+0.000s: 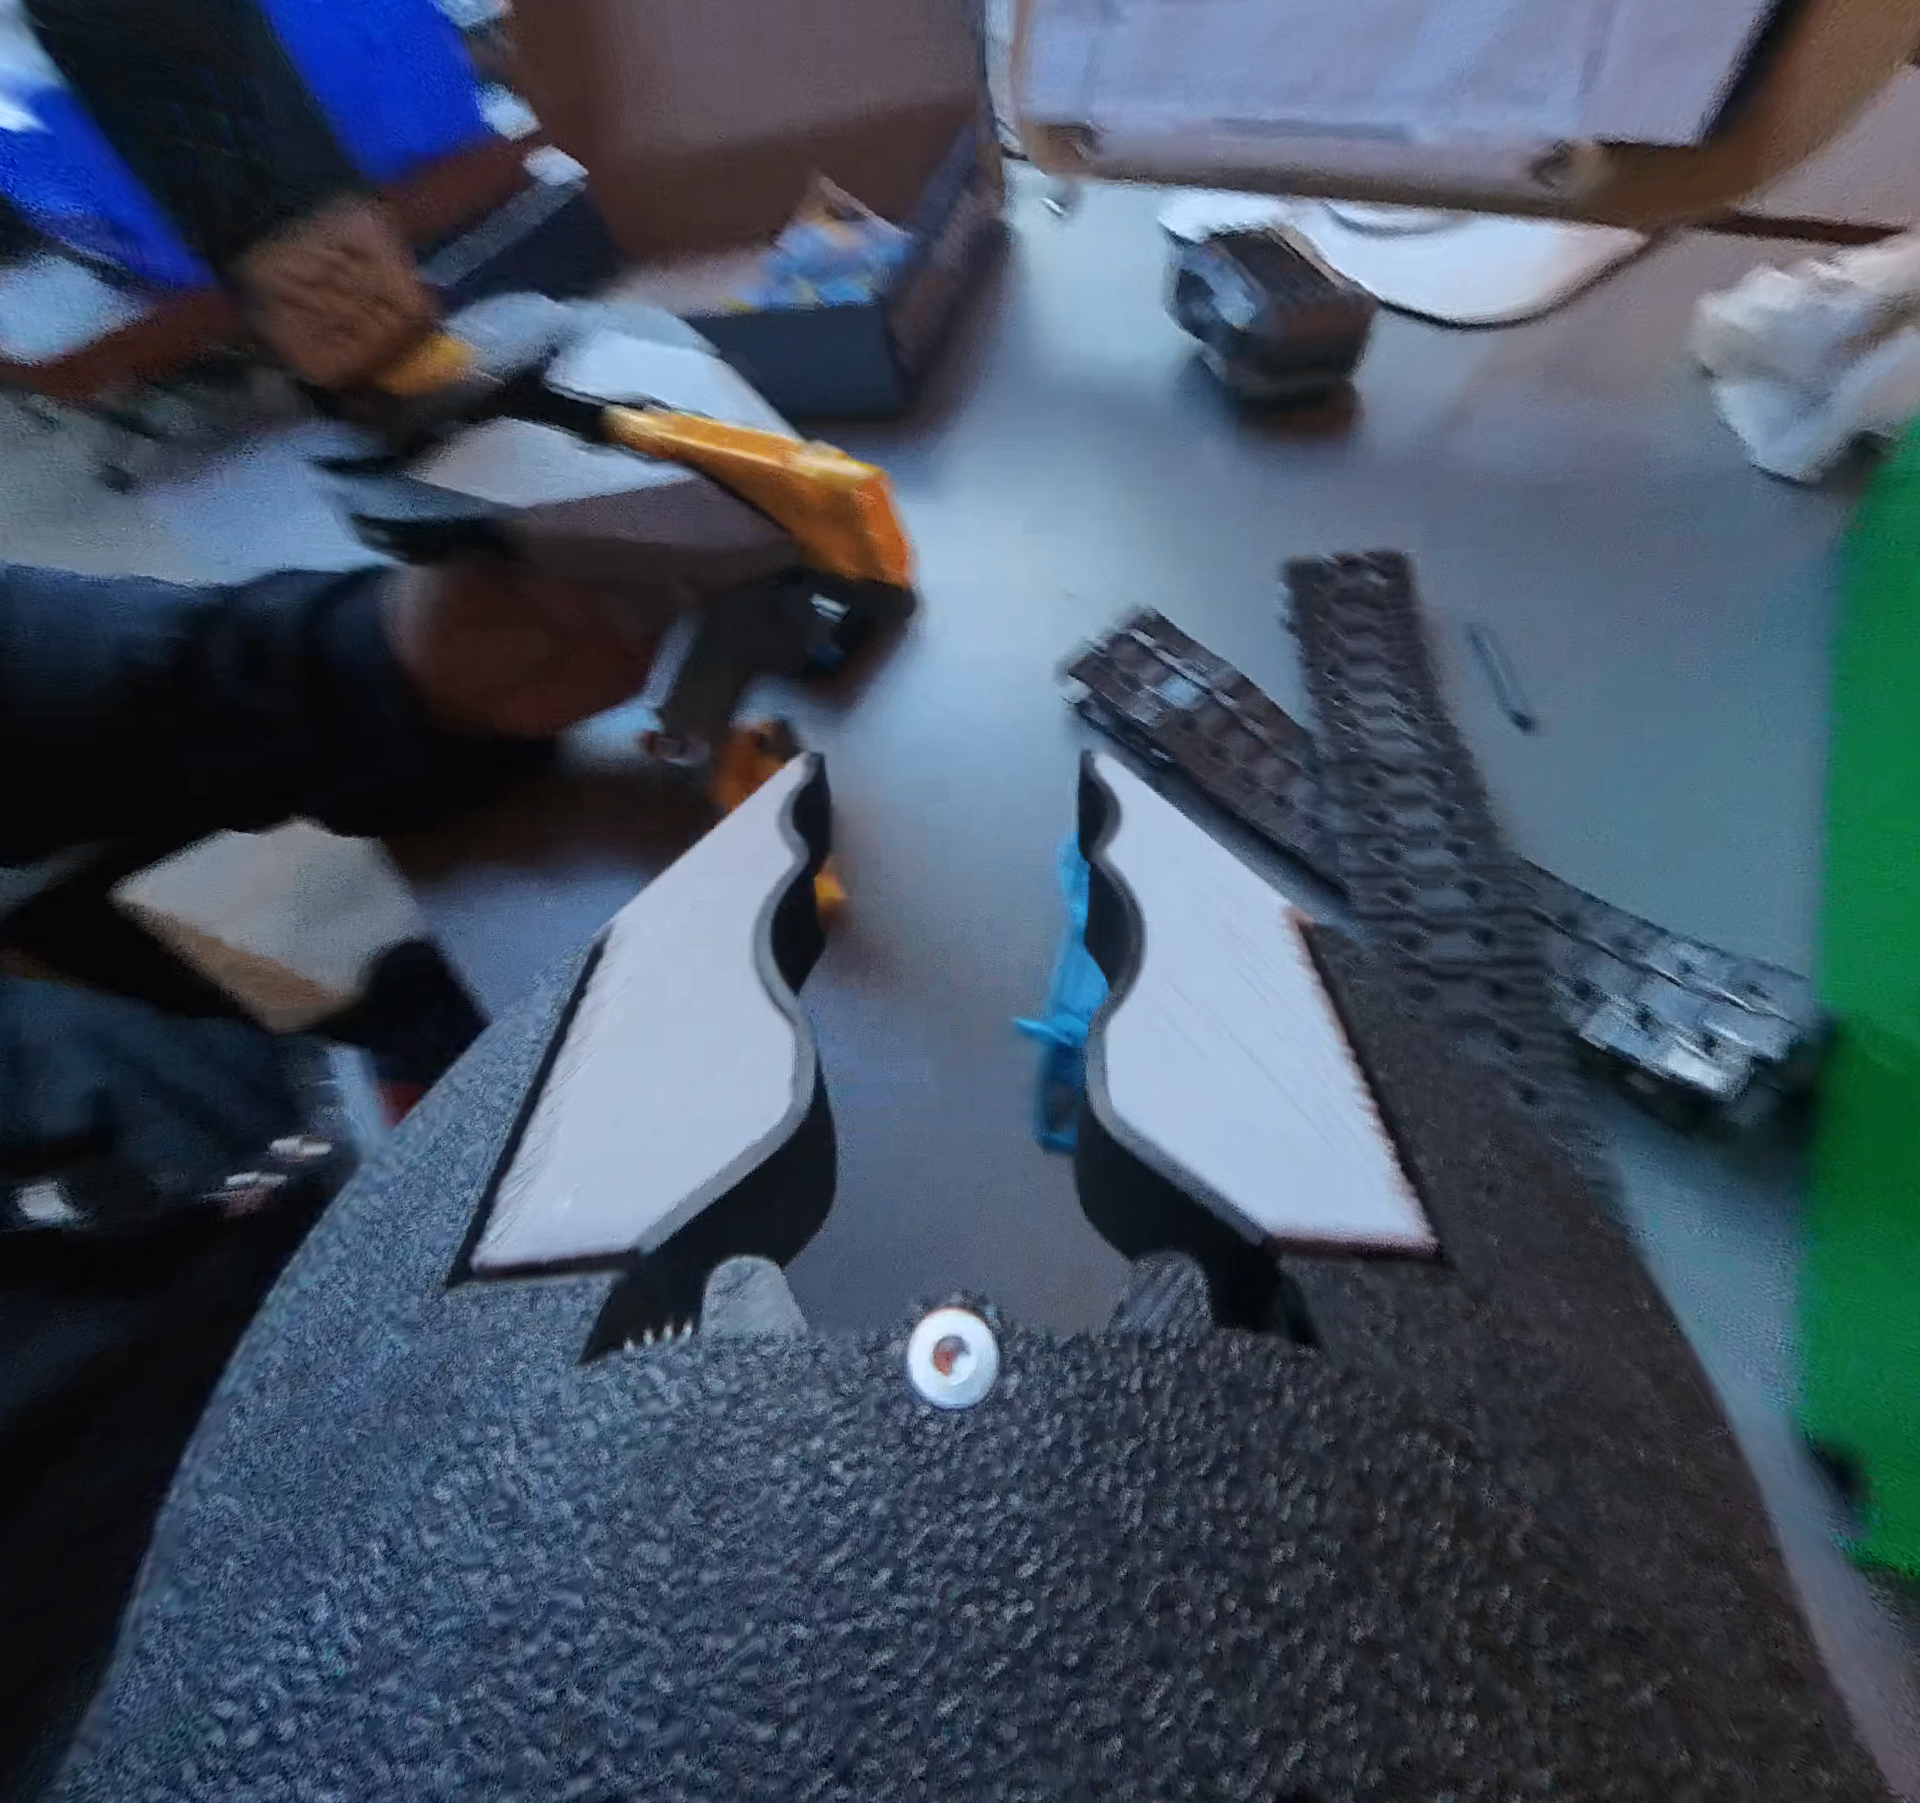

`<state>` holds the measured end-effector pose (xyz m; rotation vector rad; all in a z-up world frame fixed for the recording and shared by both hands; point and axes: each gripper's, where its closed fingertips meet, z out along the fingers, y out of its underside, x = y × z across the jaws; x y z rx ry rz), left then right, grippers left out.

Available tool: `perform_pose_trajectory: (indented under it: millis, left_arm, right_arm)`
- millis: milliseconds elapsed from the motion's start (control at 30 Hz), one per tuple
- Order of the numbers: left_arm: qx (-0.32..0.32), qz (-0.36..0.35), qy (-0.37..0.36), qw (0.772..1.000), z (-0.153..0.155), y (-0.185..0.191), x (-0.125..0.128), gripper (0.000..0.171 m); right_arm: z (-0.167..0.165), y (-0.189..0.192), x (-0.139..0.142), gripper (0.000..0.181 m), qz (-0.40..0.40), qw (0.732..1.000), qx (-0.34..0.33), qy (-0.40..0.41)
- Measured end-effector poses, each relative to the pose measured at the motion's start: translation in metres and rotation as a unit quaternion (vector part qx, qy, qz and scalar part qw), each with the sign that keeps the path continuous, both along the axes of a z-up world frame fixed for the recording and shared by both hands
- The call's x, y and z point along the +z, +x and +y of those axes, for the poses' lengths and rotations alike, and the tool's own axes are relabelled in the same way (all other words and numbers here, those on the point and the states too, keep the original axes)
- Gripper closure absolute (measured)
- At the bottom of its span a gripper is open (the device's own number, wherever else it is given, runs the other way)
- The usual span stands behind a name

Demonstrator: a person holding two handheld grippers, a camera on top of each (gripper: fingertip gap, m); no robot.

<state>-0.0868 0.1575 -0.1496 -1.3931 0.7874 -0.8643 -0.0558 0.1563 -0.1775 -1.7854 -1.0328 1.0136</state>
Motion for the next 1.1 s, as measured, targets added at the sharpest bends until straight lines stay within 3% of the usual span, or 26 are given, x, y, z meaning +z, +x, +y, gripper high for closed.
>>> perform_pose_trajectory:
  millis: [100, 200, 333, 467, 567, 700, 867, 1000, 1100]
  left_arm:
    - [-0.019, -0.053, -0.048, 0.997, 0.002, -0.001, 0.005, 0.165]
    - [-0.043, -0.113, -0.088, 0.989, 0.002, -0.005, 0.012, 0.165]
    - [-0.069, -0.154, -0.114, 0.979, 0.001, -0.007, 0.017, 0.165]
    - [-0.074, -0.150, -0.113, 0.979, -0.001, -0.006, 0.016, 0.165]
    - [-0.089, -0.146, -0.113, 0.979, -0.003, -0.010, 0.017, 0.159]
    - [-0.091, -0.112, -0.122, 0.982, -0.001, -0.014, 0.007, 0.164]
    - [-0.086, 0.000, -0.090, 0.992, -0.005, -0.005, -0.006, 0.149]
    - [-0.089, 0.113, -0.073, 0.987, -0.014, 0.011, -0.030, 0.136]
    - [-0.063, 0.160, -0.032, 0.985, -0.012, 0.015, -0.039, 0.142]
  right_arm:
    - [-0.033, -0.018, 0.021, 0.124, 0.053, 0.997, 0.062, -0.002]
    - [-0.041, -0.026, 0.023, 0.123, 0.030, 0.996, 0.045, 0.064]
    - [-0.038, -0.035, 0.030, 0.149, 0.009, 0.986, -0.003, 0.166]
    - [-0.039, -0.045, 0.033, 0.176, 0.002, 0.981, -0.001, 0.194]
    - [-0.034, -0.039, 0.022, 0.178, -0.052, 0.974, -0.009, 0.222]
    - [-0.029, -0.023, 0.016, 0.178, -0.111, 0.956, -0.021, 0.270]
    - [-0.028, -0.007, -0.011, 0.178, -0.235, 0.914, 0.017, 0.329]
    - [-0.034, -0.006, -0.017, 0.178, -0.239, 0.908, 0.038, 0.343]
    - [-0.044, -0.011, -0.015, 0.178, -0.224, 0.901, 0.060, 0.367]
